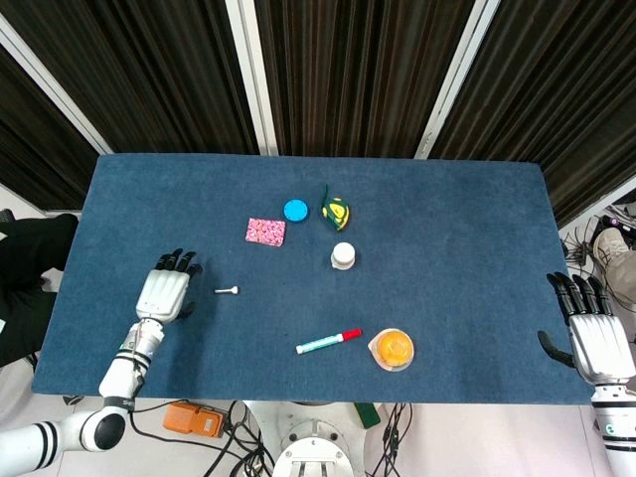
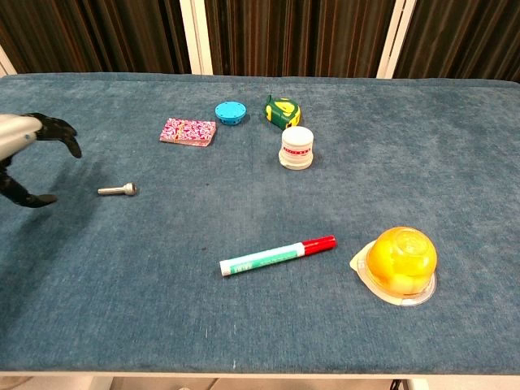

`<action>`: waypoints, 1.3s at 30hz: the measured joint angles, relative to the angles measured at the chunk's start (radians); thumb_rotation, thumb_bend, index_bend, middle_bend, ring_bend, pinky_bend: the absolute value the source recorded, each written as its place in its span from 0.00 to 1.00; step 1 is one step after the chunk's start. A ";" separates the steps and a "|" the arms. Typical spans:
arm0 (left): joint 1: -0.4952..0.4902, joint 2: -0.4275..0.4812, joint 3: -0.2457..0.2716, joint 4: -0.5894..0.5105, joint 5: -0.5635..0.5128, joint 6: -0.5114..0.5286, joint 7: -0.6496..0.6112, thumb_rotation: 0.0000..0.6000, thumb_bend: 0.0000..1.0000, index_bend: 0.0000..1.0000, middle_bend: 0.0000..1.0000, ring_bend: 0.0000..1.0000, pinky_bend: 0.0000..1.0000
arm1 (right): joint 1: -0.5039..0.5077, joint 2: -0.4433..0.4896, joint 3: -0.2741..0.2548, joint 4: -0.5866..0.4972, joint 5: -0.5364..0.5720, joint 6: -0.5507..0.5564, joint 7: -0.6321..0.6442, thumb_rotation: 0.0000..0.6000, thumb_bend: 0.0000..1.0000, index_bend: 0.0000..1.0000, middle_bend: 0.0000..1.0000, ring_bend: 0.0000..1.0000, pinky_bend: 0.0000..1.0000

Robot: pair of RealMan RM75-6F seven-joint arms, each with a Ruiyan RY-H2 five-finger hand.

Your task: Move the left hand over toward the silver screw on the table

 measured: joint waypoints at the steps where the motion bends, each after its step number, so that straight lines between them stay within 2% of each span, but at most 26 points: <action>1: -0.009 -0.011 -0.002 0.004 -0.009 -0.003 0.008 1.00 0.24 0.33 0.10 0.04 0.12 | 0.000 0.000 0.000 0.000 0.000 -0.001 0.000 1.00 0.46 0.09 0.13 0.10 0.04; 22: -0.114 -0.108 -0.009 0.019 -0.155 -0.011 0.099 1.00 0.26 0.41 0.10 0.03 0.12 | 0.003 0.001 0.001 -0.002 0.006 -0.006 -0.004 1.00 0.46 0.09 0.13 0.10 0.04; 39: -0.170 -0.143 0.003 0.038 -0.216 -0.003 0.134 1.00 0.31 0.47 0.11 0.03 0.12 | 0.004 0.001 0.001 -0.002 0.008 -0.009 -0.004 1.00 0.46 0.09 0.13 0.10 0.04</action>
